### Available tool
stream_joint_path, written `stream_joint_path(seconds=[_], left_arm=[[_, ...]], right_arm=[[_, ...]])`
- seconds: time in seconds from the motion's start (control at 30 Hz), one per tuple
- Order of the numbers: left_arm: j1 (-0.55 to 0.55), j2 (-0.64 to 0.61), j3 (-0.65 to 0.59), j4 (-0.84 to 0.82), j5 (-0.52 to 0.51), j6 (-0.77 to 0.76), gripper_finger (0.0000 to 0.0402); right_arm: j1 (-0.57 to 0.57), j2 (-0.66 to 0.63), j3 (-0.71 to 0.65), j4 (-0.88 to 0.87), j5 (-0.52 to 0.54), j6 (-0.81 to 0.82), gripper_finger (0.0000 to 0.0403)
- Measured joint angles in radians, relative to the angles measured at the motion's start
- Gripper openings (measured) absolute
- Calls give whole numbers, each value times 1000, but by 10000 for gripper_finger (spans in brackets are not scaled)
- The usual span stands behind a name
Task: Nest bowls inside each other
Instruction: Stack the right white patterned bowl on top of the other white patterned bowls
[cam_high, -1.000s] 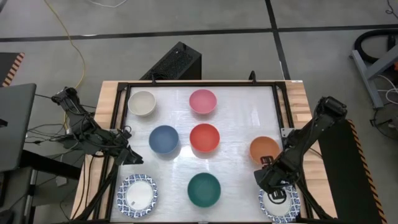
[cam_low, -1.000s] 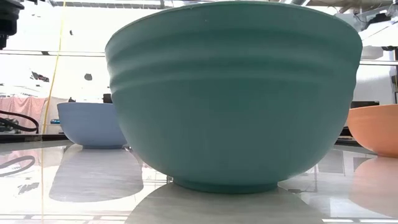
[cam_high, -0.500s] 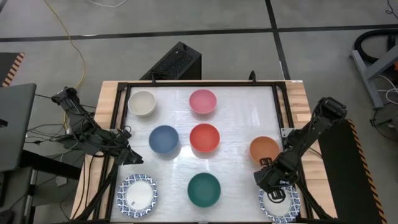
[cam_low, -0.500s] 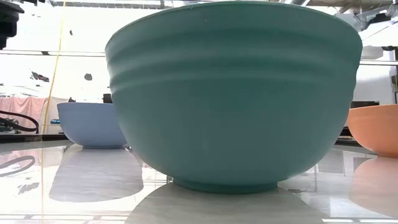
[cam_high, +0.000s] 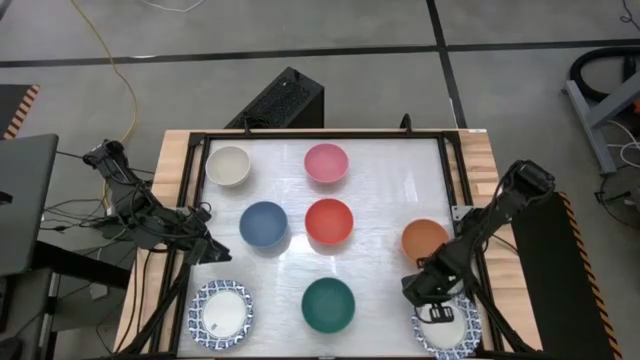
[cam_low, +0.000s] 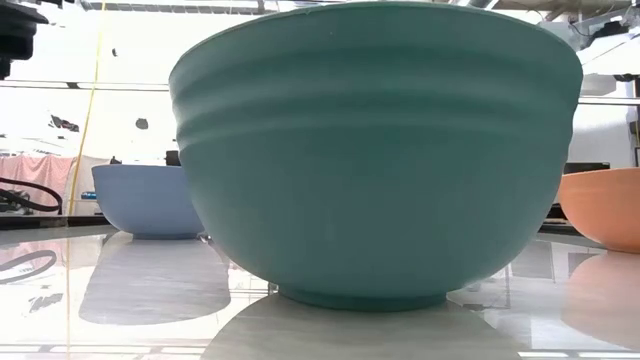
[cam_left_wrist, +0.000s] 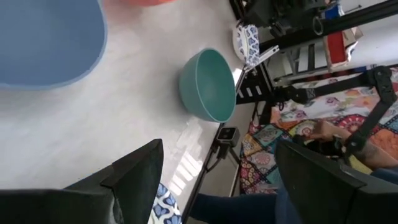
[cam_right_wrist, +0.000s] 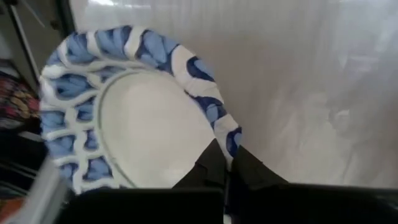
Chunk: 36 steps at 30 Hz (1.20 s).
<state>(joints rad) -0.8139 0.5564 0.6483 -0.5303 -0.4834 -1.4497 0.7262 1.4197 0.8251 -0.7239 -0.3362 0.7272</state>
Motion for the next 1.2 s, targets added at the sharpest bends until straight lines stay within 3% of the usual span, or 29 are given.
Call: stream_joint_path(seconds=[0.2,0.4,0.5,0.63,0.8,0.97,1.1,1.2], left_arm=[[0,0,0,-2,-39,57,295],[0,0,0,-3,-118,52,295],[9,0,0,-3,-184,-4,295],[36,0,0,5,-292,-47,295],[91,0,0,40,-426,58,295],[177,18,0,151,-447,175,295],[242,57,0,305,-414,319,295],[285,96,0,376,-383,399,295]], right_arm=[[-88,0,148,-139,-62,-30,6],[-222,-1,385,-332,-77,-88,5],[-300,-1,529,-439,3,-105,4],[-411,-2,700,-484,217,-68,4],[-564,-3,817,-434,361,-1,3],[-690,18,821,-316,451,13,3],[-757,80,821,-144,446,-44,3],[-785,130,820,0,348,-78,3]])
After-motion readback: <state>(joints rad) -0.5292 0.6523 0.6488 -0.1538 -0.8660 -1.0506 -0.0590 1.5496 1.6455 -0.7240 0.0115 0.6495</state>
